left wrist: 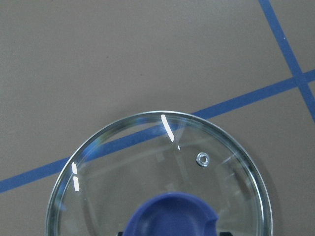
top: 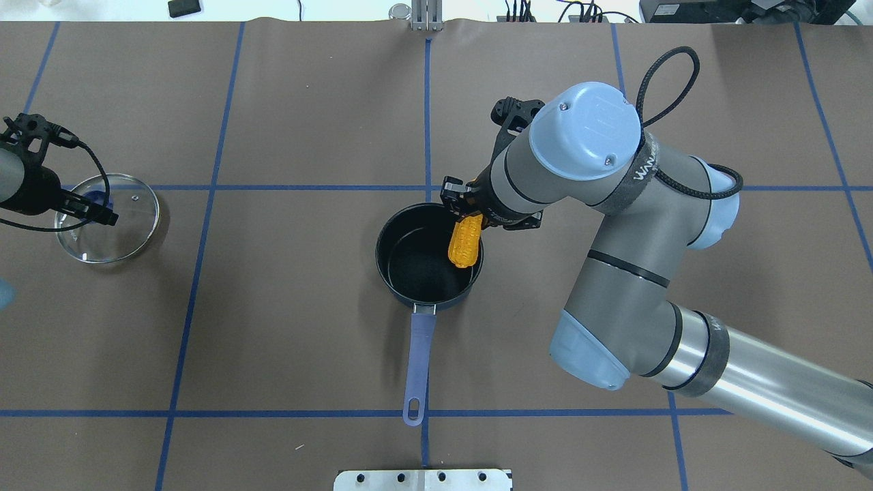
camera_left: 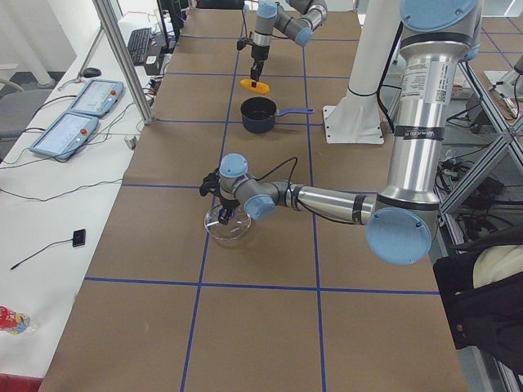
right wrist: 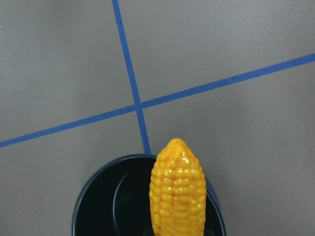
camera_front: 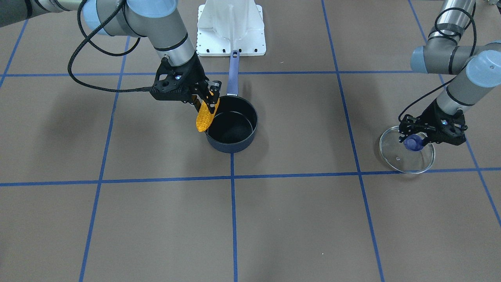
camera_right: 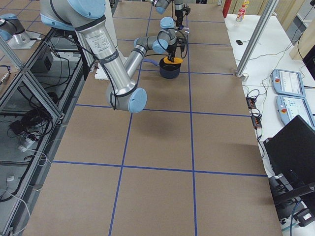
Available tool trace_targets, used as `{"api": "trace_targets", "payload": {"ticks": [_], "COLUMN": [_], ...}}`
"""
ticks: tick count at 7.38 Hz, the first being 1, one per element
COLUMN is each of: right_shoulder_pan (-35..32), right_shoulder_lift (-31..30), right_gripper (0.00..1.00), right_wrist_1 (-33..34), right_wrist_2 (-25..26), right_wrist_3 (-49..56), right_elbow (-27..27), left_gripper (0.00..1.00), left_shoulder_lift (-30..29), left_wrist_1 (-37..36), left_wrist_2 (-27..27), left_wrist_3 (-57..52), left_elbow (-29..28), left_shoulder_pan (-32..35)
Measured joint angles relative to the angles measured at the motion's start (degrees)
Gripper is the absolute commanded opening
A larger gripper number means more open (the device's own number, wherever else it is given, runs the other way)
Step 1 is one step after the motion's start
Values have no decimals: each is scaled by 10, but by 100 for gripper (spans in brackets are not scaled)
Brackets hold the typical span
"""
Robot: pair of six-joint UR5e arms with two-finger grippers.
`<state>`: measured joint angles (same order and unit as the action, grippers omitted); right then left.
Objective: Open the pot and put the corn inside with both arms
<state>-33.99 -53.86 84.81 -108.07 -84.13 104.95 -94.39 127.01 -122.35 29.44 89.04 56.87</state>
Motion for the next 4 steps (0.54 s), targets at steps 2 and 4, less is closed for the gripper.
{"api": "trace_targets", "payload": {"ticks": [2,4], "right_shoulder_pan": [1,5], "right_shoulder_lift": [2,11], "right_gripper": [4,4], "right_wrist_1": [0,0], "right_wrist_2": [2,10], "right_wrist_3": [0,-6], "right_elbow": [-5,-15], "left_gripper": [94,98], "left_shoulder_lift": [0,0], "left_wrist_1": [0,1], "left_wrist_2": [1,-4], "left_wrist_3": [-1,-2], "left_elbow": [-1,2], "left_shoulder_pan": [0,0]}}
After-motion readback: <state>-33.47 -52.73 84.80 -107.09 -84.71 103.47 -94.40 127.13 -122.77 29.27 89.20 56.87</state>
